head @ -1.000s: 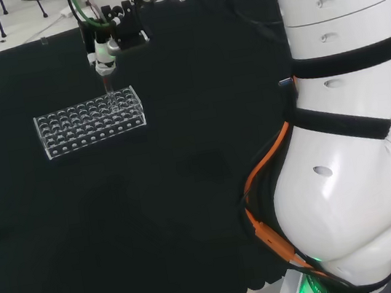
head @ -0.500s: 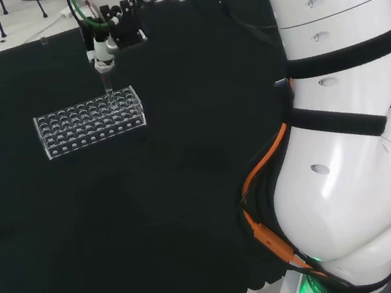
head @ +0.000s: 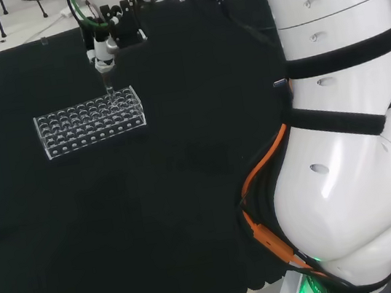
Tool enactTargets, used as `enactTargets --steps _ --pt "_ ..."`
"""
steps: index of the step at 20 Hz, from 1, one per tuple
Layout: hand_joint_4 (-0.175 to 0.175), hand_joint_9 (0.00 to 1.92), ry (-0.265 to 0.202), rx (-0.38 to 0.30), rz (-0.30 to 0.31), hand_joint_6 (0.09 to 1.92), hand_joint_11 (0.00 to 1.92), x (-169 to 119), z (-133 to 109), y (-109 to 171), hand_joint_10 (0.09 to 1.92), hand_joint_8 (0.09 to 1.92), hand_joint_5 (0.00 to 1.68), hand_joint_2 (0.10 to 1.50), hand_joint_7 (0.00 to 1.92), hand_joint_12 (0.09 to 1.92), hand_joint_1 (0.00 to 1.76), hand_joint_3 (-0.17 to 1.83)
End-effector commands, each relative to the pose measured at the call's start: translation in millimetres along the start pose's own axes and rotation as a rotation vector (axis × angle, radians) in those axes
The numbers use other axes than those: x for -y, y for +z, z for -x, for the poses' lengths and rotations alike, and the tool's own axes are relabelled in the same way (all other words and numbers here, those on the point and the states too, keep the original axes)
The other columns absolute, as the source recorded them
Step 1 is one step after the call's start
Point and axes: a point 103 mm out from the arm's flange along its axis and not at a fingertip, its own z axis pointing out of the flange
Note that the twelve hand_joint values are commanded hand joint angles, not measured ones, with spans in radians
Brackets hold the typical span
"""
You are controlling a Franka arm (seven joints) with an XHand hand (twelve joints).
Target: Put the test tube back in the rack.
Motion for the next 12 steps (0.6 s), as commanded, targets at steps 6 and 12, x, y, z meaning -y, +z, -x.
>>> enactTargets --steps 6,12 --pt "-0.175 1.32 0.001 -0.008 -0.003 0.53 1.01 4.0 -0.8 1.8 0.58 0.62 1.31 0.66 1.71 1.17 1.43 0.57" --pt "-0.175 1.32 -0.004 -0.021 0.015 0.53 1.01 7.8 3.0 -2.0 0.58 0.62 1.31 0.66 1.71 1.17 1.43 0.57"
